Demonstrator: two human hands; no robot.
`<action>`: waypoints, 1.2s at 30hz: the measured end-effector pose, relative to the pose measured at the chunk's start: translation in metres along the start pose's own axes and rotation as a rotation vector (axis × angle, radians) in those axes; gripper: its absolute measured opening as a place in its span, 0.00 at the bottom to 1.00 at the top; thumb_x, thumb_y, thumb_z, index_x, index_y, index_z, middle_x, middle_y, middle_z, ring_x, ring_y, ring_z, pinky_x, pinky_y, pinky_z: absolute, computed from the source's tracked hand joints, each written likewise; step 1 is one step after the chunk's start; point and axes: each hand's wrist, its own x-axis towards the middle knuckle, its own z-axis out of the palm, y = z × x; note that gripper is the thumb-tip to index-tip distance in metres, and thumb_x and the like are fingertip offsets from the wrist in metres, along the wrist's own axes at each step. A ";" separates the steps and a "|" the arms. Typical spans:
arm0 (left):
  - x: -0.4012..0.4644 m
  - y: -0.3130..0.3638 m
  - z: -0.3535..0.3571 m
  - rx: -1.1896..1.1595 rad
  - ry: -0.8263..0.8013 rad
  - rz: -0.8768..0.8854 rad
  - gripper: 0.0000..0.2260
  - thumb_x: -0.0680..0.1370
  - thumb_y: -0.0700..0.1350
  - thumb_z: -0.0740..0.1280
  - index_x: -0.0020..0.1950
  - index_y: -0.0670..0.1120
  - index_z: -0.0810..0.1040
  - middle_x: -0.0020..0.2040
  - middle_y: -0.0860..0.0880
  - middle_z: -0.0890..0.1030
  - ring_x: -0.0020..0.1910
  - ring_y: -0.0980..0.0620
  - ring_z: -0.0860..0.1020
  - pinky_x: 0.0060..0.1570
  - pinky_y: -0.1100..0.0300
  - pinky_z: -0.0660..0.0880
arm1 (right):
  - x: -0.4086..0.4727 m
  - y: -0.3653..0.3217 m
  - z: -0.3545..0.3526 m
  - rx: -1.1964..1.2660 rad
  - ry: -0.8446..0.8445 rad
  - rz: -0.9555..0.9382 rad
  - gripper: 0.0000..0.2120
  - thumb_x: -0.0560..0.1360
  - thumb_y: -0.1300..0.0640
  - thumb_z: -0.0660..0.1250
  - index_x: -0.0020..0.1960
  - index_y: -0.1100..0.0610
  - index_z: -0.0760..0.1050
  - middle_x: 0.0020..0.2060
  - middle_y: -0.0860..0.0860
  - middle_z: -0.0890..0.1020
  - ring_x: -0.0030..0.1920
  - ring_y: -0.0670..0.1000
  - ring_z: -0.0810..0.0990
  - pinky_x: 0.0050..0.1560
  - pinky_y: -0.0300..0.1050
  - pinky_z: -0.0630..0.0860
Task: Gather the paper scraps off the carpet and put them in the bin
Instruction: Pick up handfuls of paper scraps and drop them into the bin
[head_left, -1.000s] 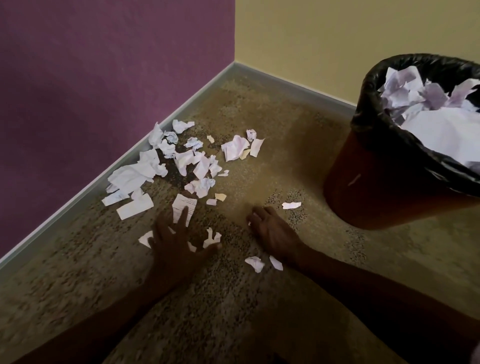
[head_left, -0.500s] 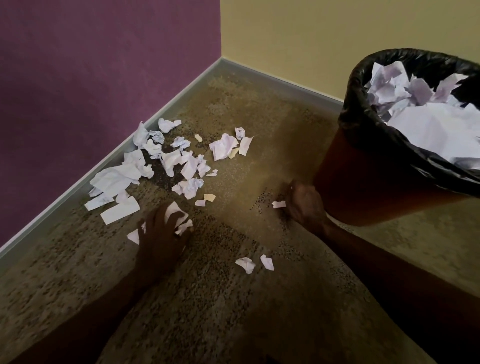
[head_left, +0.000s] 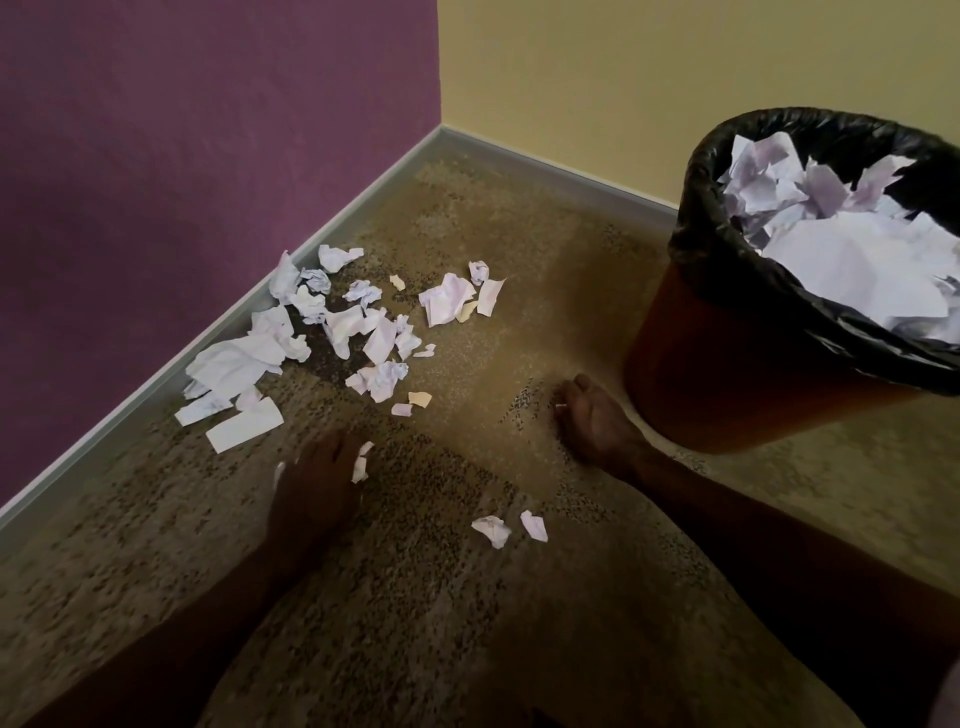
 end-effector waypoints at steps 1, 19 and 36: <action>0.000 -0.001 -0.003 -0.014 -0.019 0.021 0.16 0.72 0.41 0.74 0.58 0.42 0.78 0.52 0.39 0.81 0.49 0.37 0.81 0.43 0.33 0.76 | 0.001 -0.001 -0.001 0.017 -0.017 -0.019 0.10 0.82 0.54 0.52 0.48 0.55 0.70 0.43 0.52 0.76 0.44 0.53 0.76 0.39 0.41 0.68; -0.019 0.074 0.003 -0.380 -0.205 0.565 0.18 0.84 0.53 0.48 0.73 0.54 0.64 0.40 0.52 0.84 0.30 0.53 0.80 0.27 0.56 0.79 | -0.075 -0.044 0.002 0.245 -0.312 -0.349 0.17 0.82 0.49 0.50 0.59 0.57 0.72 0.58 0.54 0.75 0.54 0.51 0.76 0.57 0.43 0.74; -0.009 0.068 -0.010 -0.463 -0.199 0.168 0.15 0.85 0.46 0.54 0.68 0.47 0.72 0.57 0.60 0.77 0.53 0.60 0.76 0.59 0.66 0.69 | 0.046 -0.109 -0.011 0.565 -0.095 0.054 0.10 0.77 0.62 0.59 0.38 0.59 0.73 0.35 0.52 0.78 0.37 0.51 0.76 0.41 0.45 0.72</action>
